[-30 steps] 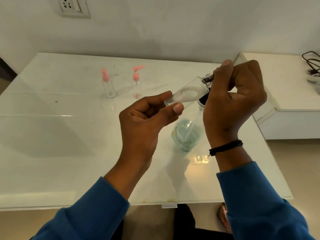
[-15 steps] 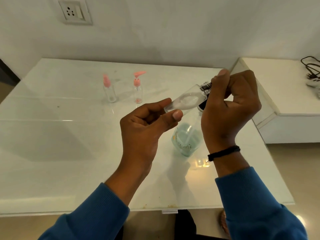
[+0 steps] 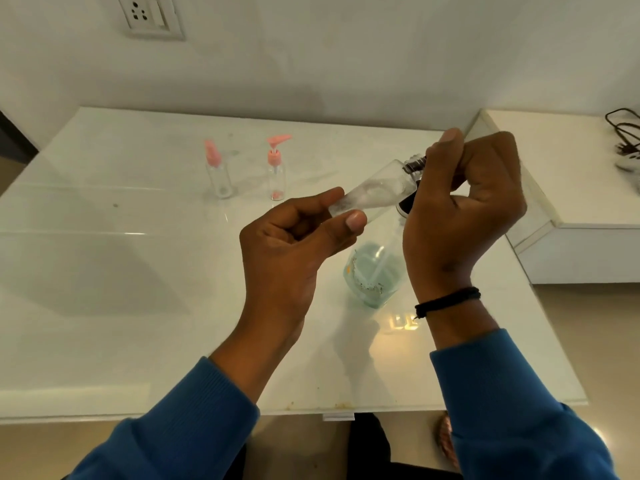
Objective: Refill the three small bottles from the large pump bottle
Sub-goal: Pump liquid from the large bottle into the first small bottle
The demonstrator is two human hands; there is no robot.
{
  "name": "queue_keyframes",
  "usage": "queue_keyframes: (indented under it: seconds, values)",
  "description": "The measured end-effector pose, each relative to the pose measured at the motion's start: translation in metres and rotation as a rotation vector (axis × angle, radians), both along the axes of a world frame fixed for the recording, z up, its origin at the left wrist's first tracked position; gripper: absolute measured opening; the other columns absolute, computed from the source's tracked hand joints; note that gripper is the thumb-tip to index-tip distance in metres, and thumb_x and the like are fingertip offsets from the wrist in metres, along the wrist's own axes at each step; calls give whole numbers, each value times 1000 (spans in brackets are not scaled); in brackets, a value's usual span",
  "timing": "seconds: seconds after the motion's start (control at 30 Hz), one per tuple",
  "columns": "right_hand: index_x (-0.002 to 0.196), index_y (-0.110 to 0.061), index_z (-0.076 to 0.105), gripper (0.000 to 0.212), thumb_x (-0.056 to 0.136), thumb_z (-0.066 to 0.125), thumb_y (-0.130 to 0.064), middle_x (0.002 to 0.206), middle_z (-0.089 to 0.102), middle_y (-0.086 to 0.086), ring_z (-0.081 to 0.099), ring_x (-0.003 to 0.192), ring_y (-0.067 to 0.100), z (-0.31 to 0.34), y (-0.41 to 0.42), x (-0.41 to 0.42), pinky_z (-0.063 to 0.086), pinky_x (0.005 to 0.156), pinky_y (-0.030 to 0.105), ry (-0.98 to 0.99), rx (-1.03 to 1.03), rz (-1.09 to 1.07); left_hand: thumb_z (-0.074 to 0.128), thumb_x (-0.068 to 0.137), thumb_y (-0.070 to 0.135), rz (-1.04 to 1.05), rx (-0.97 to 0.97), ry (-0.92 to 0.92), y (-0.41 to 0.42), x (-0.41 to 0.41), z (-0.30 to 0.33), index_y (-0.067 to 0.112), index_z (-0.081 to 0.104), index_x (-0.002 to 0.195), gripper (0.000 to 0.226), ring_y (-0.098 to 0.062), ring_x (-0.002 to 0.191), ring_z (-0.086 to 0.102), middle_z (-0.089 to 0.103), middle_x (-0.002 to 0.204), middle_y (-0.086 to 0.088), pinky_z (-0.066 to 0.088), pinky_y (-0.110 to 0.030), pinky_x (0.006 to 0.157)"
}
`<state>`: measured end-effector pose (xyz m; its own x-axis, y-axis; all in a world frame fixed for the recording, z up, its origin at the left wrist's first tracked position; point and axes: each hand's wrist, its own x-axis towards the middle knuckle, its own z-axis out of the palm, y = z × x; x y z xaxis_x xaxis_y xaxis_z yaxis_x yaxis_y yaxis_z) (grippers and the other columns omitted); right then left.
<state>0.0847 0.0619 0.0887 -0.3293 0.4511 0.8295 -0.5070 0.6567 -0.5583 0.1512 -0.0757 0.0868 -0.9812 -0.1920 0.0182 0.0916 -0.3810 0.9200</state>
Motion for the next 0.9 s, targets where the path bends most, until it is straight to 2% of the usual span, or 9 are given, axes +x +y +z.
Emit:
queue_keyframes:
  seconds: [0.13,0.33,0.53,0.6,0.7,0.83,0.9]
  values:
    - [58,1,51,41,98,61,-6,62,49,12,41,59,19,-4,0,0,40,56,47,-14,-7,-6,81,64,16,3,24,-6,0,0,0,9,75,104,41,-31,88,77,79,92,-6,62,-31,77]
    - [57,2,52,41,97,60,-4,62,49,13,43,60,22,2,1,-2,37,56,43,1,17,-9,81,64,21,4,-11,5,0,-1,0,10,75,105,43,-29,88,77,79,94,-5,62,-32,77]
    - [60,0,57,37,97,61,-6,71,51,2,51,65,29,0,1,1,43,59,52,4,26,-24,81,64,17,5,12,-3,1,0,1,9,75,104,42,-29,87,77,79,92,-5,62,-32,78]
    - [60,0,58,37,96,62,-6,73,49,0,52,66,28,3,0,1,44,59,50,12,25,-31,80,65,18,2,3,4,1,-1,1,9,74,105,42,-28,87,77,79,92,-5,62,-31,77]
    - [58,3,53,40,97,62,-6,69,46,4,44,63,17,-2,-1,1,40,58,47,-5,-11,-34,81,65,17,7,15,1,1,-1,0,8,75,105,41,-31,88,77,79,91,-7,61,-31,77]
    - [59,4,54,41,97,63,-7,66,50,11,47,62,22,-4,3,-1,42,57,47,-12,-28,-14,81,64,17,7,15,-3,1,0,1,9,75,104,42,-30,88,77,79,93,-6,62,-31,77]
    - [58,3,56,40,96,63,-6,66,50,11,47,61,21,-1,3,-1,42,57,41,-1,-20,-8,81,64,20,5,-5,4,1,-1,1,9,75,105,43,-28,89,77,79,93,-5,62,-31,77]
